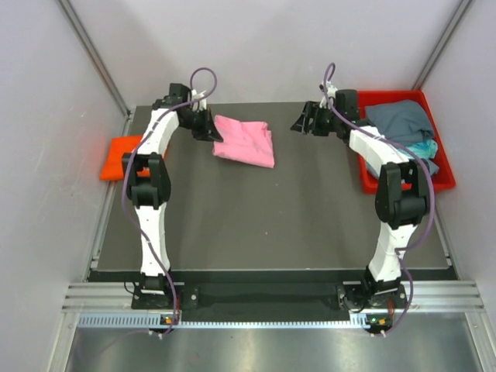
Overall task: Fold and stack the t-shirts
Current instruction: Neatly place the folded tshirt to the corner
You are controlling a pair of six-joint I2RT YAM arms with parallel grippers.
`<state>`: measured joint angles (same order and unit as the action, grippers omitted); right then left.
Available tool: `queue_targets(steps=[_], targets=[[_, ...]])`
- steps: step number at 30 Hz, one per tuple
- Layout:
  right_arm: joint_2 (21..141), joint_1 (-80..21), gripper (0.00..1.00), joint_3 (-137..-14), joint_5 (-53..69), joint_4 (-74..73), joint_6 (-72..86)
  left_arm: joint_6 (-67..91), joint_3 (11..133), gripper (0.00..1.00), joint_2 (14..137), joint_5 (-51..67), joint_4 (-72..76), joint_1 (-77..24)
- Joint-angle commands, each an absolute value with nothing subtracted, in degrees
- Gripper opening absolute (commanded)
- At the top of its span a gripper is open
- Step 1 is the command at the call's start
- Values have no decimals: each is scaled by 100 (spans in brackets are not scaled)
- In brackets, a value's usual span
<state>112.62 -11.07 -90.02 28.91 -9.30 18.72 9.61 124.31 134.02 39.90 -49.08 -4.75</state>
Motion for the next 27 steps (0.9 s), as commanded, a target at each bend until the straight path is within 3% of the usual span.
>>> queue_targets(steps=[1, 14, 17, 18, 20, 27], targets=[[10811, -1090, 70, -8755, 2804, -993, 1582, 55, 12612, 0, 12832, 3789, -6046, -177], [10336, -1046, 71, -8315, 2760, -993, 1494, -1344, 13586, 0, 12691, 2515, -7690, 835], [10239, -1037, 74, -8192, 2725, -967, 1494, -1652, 13929, 0, 12674, 2216, -7971, 914], [10213, -1028, 82, -8174, 2716, -967, 1494, -1774, 13974, 0, 12656, 2128, -8006, 940], [10178, -1011, 87, -8104, 2716, -940, 1503, -1915, 14010, 0, 12595, 1804, -8033, 975], [10090, -993, 91, -7963, 2698, -861, 1573, -2319, 14054, 0, 12446, 1302, -7910, 1195]])
